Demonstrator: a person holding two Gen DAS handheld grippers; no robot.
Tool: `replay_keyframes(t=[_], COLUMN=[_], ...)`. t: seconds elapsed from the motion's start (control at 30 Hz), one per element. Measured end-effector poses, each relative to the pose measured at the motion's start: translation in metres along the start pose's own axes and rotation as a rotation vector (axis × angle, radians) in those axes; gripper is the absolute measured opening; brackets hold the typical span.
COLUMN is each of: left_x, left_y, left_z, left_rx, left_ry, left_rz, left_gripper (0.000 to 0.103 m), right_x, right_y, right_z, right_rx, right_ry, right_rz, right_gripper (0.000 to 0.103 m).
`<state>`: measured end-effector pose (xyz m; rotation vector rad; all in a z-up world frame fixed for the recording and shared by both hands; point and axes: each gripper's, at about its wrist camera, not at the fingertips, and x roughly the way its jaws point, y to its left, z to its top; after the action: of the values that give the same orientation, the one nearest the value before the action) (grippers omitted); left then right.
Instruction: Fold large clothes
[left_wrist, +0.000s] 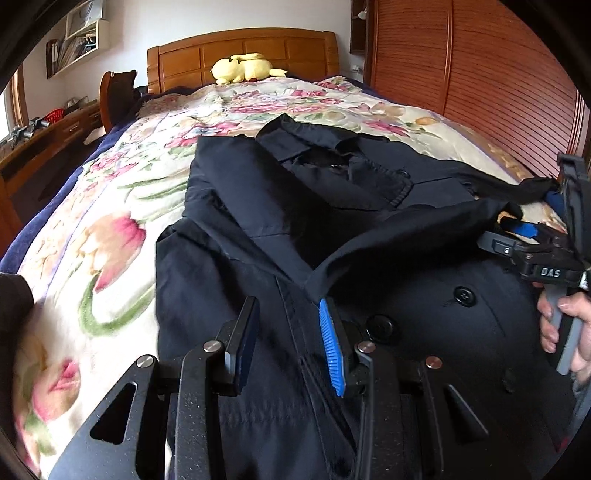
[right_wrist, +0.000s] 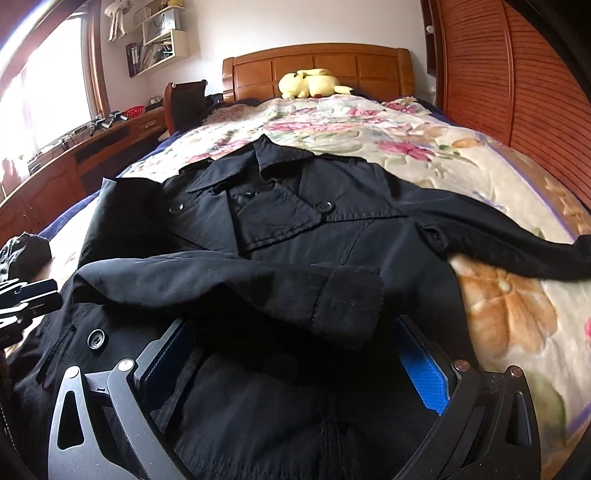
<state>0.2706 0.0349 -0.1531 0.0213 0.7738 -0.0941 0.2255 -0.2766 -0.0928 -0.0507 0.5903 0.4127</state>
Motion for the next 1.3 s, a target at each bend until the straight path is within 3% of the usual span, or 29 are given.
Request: replay_keyframes(t=[0.5, 0.83, 1.07, 1.3], left_x=[0.004, 0.004, 0.0, -0.009], left_y=[-0.003, -0.009, -0.005, 0.004], left_z=[-0.011, -0.012, -0.012, -0.013], left_rx=[0.014, 0.045, 0.029, -0.005], left_ry=[-0.057, -0.065, -0.083, -0.101], left_rz=[0.019, 0.029, 0.021, -0.012], left_gripper=[0.035, 0.034, 0.034, 0.035], right_x=[0.001, -0.048, -0.022, 0.007], right_y=[0.002, -0.004, -0.022, -0.026], right_z=[0.005, 0.034, 0.048, 0.026], right_rx=[-0.015, -0.034, -0.009, 0.076], right_ry=[-0.007, -0.118, -0.019, 0.122], right_rz=[-0.009, -0.075, -0.085, 0.046], right_gripper=[0.103, 0.103, 0.103, 0.097])
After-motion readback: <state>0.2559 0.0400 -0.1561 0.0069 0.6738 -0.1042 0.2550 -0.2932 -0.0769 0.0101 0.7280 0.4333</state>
